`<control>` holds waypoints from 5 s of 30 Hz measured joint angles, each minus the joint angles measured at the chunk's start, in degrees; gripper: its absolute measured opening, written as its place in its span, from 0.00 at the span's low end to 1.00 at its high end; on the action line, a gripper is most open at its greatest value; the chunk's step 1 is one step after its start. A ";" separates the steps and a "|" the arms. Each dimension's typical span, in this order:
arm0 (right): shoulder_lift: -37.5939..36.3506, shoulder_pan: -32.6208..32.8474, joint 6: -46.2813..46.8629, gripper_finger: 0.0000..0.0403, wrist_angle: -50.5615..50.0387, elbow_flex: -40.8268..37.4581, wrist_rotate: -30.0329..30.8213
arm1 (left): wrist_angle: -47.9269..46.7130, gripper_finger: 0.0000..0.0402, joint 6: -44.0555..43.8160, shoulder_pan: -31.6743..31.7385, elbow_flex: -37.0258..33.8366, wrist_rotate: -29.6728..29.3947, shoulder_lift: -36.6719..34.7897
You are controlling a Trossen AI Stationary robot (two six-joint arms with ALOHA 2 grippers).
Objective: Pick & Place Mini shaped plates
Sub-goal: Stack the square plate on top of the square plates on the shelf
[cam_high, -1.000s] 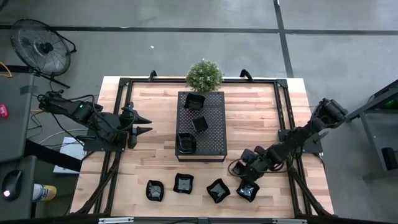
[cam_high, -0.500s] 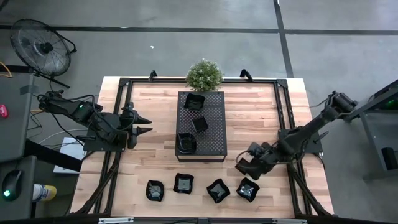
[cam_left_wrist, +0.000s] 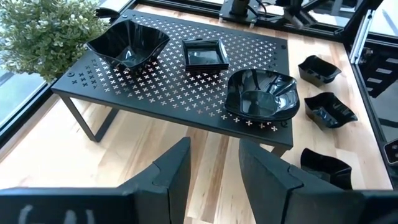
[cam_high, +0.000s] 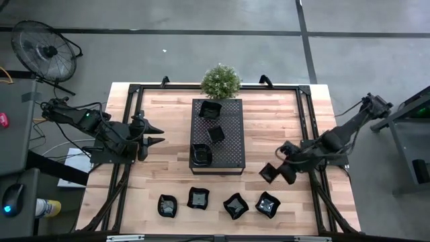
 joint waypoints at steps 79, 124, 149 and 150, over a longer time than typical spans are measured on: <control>38.96 -38.10 -14.57 0.00 4.62 39.56 -9.01 | -1.22 0.33 1.99 0.00 0.02 -2.97 -5.68; 41.01 -37.41 -12.59 0.00 4.87 39.52 -8.46 | -1.55 0.33 3.02 0.00 0.02 -3.10 -5.66; 41.91 -36.46 -13.05 0.02 3.64 39.54 -7.07 | -1.51 0.33 2.97 0.00 0.02 -3.04 -5.66; 41.91 -36.46 -13.19 0.03 3.53 39.54 -7.13 | -1.51 0.33 2.98 0.00 0.02 -3.04 -5.66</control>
